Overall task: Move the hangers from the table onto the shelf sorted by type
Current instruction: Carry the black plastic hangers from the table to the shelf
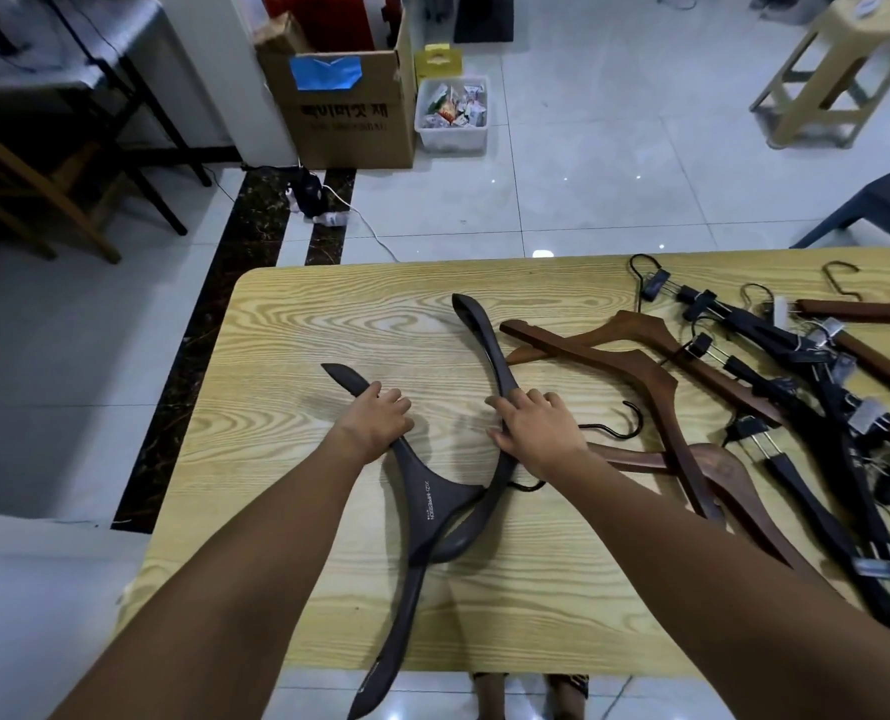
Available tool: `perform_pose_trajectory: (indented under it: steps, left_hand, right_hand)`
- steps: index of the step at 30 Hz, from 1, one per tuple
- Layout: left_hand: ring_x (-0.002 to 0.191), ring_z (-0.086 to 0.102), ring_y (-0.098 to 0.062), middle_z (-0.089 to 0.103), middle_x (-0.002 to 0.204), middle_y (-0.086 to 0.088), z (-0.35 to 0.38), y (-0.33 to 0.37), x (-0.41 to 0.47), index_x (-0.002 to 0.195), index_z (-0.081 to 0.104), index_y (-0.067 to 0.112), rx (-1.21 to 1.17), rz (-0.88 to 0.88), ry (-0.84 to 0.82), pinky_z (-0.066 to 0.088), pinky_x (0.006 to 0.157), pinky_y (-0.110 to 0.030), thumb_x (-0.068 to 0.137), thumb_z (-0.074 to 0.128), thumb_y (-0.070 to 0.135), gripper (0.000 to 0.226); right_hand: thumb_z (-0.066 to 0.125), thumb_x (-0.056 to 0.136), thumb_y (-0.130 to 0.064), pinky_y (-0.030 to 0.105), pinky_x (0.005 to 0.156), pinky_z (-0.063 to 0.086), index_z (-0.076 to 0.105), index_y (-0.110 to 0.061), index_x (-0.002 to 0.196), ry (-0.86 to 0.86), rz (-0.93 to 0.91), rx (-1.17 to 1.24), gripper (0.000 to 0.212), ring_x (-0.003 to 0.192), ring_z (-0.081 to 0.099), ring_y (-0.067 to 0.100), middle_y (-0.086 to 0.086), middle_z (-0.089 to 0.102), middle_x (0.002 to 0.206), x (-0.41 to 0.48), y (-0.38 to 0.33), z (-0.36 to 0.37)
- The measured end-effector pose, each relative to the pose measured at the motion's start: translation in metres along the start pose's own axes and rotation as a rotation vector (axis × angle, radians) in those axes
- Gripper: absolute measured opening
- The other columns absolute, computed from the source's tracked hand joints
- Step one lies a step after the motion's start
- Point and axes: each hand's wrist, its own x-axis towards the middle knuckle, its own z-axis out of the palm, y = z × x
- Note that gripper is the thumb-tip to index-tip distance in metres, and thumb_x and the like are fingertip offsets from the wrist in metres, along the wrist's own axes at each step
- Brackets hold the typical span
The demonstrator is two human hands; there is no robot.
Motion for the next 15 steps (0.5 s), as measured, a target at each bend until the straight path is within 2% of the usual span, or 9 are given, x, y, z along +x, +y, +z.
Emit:
perform_pose_trajectory:
  steps: [8, 15]
  left_hand:
    - [0.121, 0.047, -0.025, 0.057, 0.127, -0.004, 0.006, 0.004, -0.008, 0.126, 0.049, 0.02, 0.007, -0.012, -0.033, 0.029, 0.102, -0.039, 0.097, 0.043, 0.024, 0.03]
    - [0.12, 0.047, -0.026, 0.057, 0.126, -0.005, 0.006, 0.006, -0.011, 0.125, 0.05, 0.019, 0.011, -0.024, -0.026, 0.029, 0.102, -0.04, 0.097, 0.041, 0.023, 0.029]
  right_hand:
    - [0.038, 0.099, -0.045, 0.037, 0.1, 0.034, 0.04, -0.02, 0.136, -0.001, 0.072, 0.061, 0.045, 0.125, 0.042, 0.027, 0.006, 0.049, 0.133, -0.016, -0.027, 0.007]
    - [0.041, 0.099, -0.042, 0.037, 0.09, 0.043, 0.038, -0.009, 0.126, -0.059, 0.393, 0.238, 0.042, 0.122, 0.047, 0.03, 0.012, 0.051, 0.129, -0.031, -0.045, 0.013]
